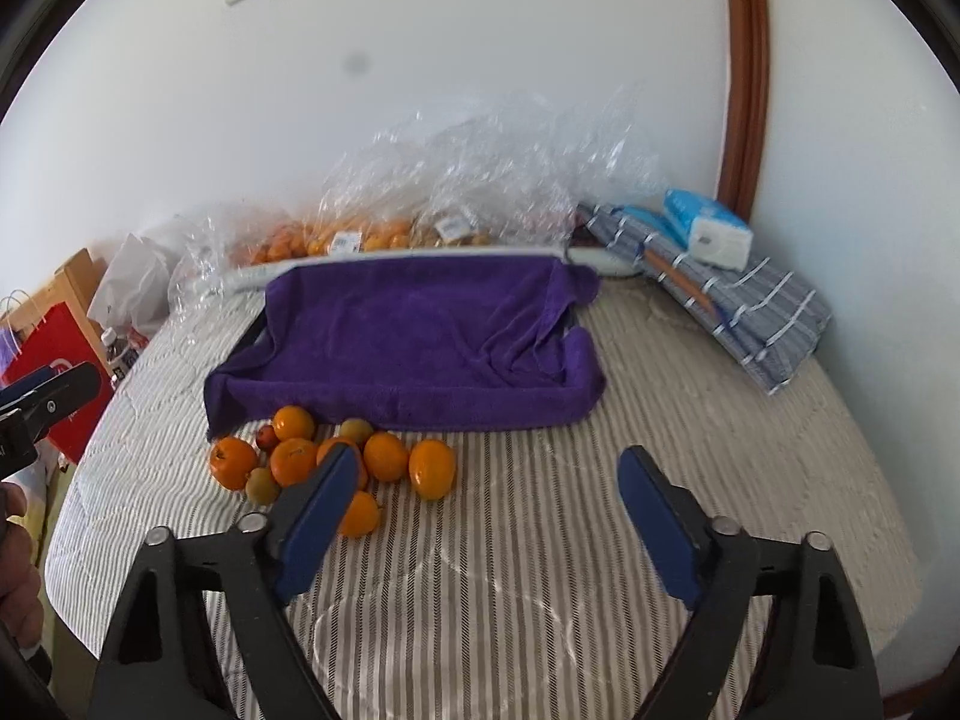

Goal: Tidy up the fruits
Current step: 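Grasp an orange with the right tool while the left tool grasps a large tangerine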

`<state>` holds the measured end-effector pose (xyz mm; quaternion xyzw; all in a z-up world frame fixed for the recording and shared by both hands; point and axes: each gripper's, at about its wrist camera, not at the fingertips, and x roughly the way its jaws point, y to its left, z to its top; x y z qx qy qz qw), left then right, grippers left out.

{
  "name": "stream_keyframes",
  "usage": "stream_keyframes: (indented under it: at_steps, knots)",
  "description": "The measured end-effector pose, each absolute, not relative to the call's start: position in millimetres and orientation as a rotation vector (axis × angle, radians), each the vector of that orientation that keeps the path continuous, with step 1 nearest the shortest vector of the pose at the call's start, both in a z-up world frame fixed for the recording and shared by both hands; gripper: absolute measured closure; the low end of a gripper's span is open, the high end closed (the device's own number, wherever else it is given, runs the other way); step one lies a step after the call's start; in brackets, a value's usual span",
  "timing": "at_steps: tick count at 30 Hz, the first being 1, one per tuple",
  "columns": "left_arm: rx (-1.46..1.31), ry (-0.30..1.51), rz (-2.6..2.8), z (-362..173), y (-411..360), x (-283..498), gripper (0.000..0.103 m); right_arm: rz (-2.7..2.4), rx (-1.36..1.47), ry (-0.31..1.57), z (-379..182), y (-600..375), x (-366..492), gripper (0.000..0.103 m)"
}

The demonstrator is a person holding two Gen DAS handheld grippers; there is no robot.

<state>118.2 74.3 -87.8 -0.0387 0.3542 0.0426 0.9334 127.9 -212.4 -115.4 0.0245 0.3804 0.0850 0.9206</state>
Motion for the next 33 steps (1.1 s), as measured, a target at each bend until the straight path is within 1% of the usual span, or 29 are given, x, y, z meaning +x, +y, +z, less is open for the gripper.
stream_keyframes:
  at_steps: [1, 2, 7, 12, 17, 20, 27, 32, 33]
  knots:
    - [-0.084, 0.743, 0.099, -94, 79, 122, 0.001, 0.187, 0.049, 0.805, -125, -209, 134, 0.034]
    - [-0.088, 0.755, 0.100, -100, 84, 126, 0.001, 0.202, 0.048, 0.827, -134, -206, 141, 0.043]
    - [-0.090, 0.783, 0.138, -125, 104, 140, 0.001, 0.243, 0.043, 0.871, -170, -190, 166, 0.057]
    - [-0.110, 0.829, 0.134, -146, 117, 147, 0.001, 0.273, 0.058, 0.912, -193, -180, 184, 0.062]
    - [-0.133, 0.841, 0.128, -157, 123, 147, 0.001, 0.297, 0.077, 0.921, -204, -177, 189, 0.063]
    - [-0.148, 0.842, 0.106, -159, 121, 149, 0.001, 0.320, 0.070, 0.928, -209, -176, 192, 0.072]
    - [-0.156, 0.852, -0.004, -162, 98, 151, 0.002, 0.283, 0.062, 0.915, -211, -190, 187, 0.072]
    - [-0.130, 0.876, -0.050, -170, 77, 160, 0.008, 0.293, 0.078, 0.897, -212, -194, 191, 0.072]
    - [-0.136, 0.882, -0.058, -172, 75, 162, 0.011, 0.293, 0.085, 0.892, -213, -194, 193, 0.072]
